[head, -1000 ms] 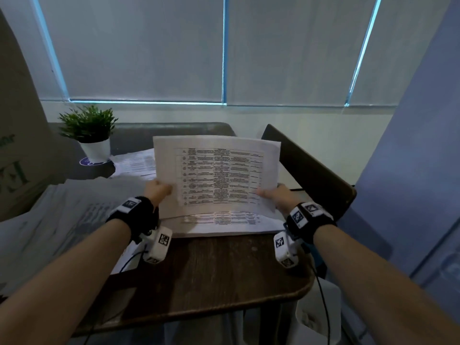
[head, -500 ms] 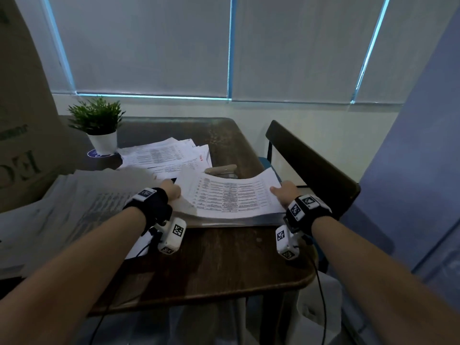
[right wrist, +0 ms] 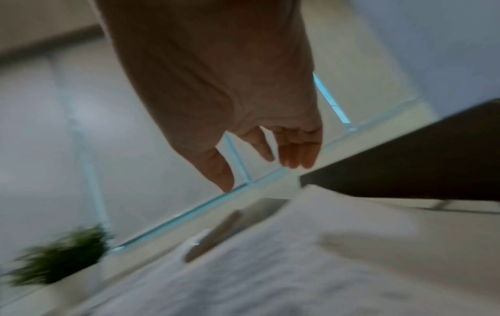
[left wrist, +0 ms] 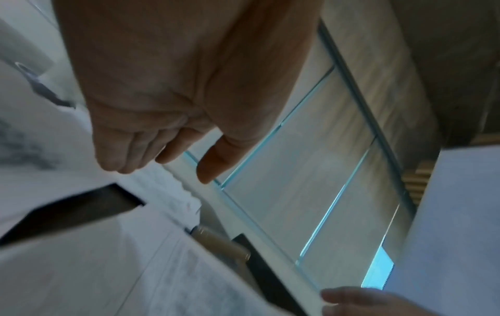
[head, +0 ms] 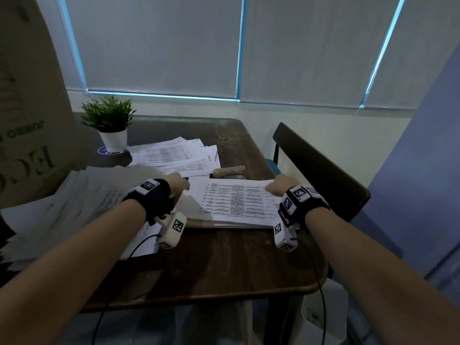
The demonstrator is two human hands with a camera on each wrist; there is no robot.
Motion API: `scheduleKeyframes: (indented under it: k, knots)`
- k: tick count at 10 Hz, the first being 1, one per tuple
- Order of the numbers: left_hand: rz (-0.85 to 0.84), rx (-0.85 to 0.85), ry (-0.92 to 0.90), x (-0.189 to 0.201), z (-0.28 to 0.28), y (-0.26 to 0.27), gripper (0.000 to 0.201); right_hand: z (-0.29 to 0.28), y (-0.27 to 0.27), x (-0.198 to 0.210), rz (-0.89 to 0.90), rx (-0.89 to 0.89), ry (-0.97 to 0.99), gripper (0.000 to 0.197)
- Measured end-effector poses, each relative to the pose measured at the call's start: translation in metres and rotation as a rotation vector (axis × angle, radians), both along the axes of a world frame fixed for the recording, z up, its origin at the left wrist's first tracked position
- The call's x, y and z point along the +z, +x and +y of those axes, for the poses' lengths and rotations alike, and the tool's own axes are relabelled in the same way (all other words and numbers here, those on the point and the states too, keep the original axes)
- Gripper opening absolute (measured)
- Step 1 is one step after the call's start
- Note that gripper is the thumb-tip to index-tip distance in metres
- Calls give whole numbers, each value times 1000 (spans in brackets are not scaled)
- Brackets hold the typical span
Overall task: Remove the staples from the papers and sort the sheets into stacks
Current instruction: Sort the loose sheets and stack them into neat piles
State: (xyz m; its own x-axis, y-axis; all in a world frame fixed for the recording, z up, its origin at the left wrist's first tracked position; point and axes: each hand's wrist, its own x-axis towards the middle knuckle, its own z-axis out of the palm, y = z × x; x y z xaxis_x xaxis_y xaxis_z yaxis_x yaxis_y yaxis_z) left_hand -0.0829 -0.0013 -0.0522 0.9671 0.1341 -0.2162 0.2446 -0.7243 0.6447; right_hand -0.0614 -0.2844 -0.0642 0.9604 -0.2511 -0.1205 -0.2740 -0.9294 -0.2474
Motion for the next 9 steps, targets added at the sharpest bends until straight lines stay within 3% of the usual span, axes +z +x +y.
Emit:
scheduleKeyframes:
  k: [1,2,3,4,5,6,7,8,9]
  knots:
    - [-81,62,-151,27,36,-5,10,55,1,18,-116,188,213,39]
    - [-53,198,-247,36,94,-15,15,123,-16,28,39,333,660,34]
    - [-7,324,0,22,148,-33,35,185,-32,23,241,339,905,40]
    - [88,383,174,0,183,-55,46,223,-36,15,279,437,732,34]
    - [184,390,197,-14,198,-64,52,243,-36,12,289,511,515,19]
    - [166,387,186,-21,201,-64,62,258,-31,6,276,500,472,38]
    - [158,383,202,-24,202,-59,69,276,-26,-7,237,499,590,17]
    - [147,378,168,-26,204,-57,64,290,-26,-21,266,453,708,24]
    - [108,393,83,-38,222,-52,67,286,-29,-29,269,474,617,21]
